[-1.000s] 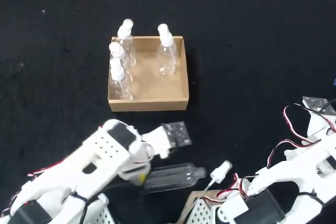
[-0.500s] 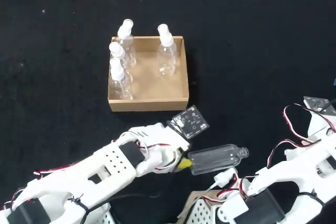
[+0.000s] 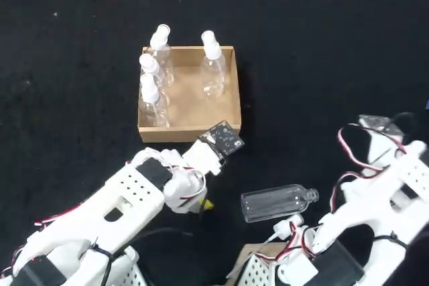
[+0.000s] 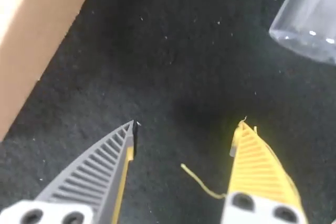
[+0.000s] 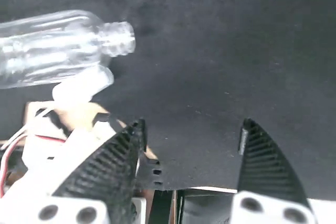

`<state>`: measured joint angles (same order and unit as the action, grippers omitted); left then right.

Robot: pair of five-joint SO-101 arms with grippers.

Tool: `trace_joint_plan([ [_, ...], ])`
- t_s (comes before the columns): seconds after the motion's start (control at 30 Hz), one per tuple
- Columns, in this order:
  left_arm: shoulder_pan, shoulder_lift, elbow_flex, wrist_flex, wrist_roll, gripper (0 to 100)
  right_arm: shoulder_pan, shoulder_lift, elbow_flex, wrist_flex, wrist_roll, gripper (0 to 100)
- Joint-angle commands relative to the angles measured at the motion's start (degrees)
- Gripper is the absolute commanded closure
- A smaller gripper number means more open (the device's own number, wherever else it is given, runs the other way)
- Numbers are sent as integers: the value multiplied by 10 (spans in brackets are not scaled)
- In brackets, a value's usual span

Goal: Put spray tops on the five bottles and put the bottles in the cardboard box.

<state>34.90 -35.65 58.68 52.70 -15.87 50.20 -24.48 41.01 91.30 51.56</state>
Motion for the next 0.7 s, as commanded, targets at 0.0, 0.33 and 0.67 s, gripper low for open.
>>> trace_joint_plan([
  [0.0,-4,-6,-4,8,-3,726,-52,-39,29,8,27,743],
  [0.33,-10,-25,0,62,-3,726,-179,-39,85,-11,7,740],
  [0.67,-11,-266,89,104,-5,726,-236,-39,130,-183,-174,740],
])
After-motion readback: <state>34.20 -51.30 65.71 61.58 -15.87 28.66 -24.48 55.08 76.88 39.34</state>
